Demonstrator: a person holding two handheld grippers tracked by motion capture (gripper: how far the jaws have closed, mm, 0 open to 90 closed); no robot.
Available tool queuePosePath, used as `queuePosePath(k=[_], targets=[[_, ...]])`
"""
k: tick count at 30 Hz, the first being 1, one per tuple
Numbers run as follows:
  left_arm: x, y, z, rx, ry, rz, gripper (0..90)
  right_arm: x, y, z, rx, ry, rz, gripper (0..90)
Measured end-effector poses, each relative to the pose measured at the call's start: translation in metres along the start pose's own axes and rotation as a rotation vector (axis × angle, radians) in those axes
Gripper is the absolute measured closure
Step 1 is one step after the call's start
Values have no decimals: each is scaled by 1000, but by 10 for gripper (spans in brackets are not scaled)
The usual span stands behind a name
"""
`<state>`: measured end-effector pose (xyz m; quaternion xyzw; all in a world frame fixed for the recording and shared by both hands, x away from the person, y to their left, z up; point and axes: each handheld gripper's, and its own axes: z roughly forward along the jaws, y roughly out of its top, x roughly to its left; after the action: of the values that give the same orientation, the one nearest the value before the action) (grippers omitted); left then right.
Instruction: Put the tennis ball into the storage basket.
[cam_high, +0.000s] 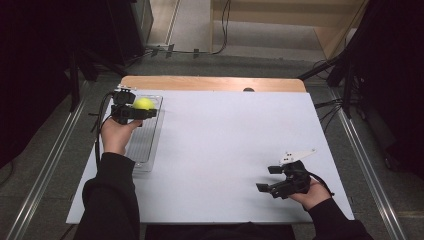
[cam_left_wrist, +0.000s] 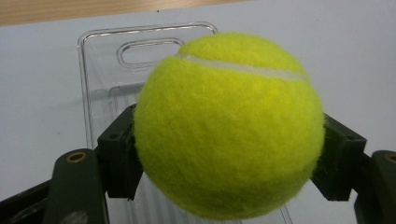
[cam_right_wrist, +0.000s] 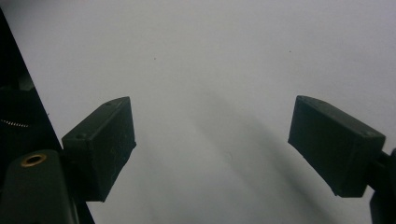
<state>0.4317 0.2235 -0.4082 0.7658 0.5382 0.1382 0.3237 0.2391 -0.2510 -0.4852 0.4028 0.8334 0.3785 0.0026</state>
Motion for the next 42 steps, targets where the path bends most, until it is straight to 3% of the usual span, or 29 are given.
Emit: queuePosePath(k=[13,36,39,42], targets=[[7,-6,8,40,3,-20,262,0,0,0,3,1,0,127],[4,-7,15,84,28,-8,256,0,0,0,2,1,0,126],[2,-6,15,77,58,2,243,0,0,0,1,2,1,126],[2,-4,9,44,42,-2,206,0,0,0,3,1,-1,126]])
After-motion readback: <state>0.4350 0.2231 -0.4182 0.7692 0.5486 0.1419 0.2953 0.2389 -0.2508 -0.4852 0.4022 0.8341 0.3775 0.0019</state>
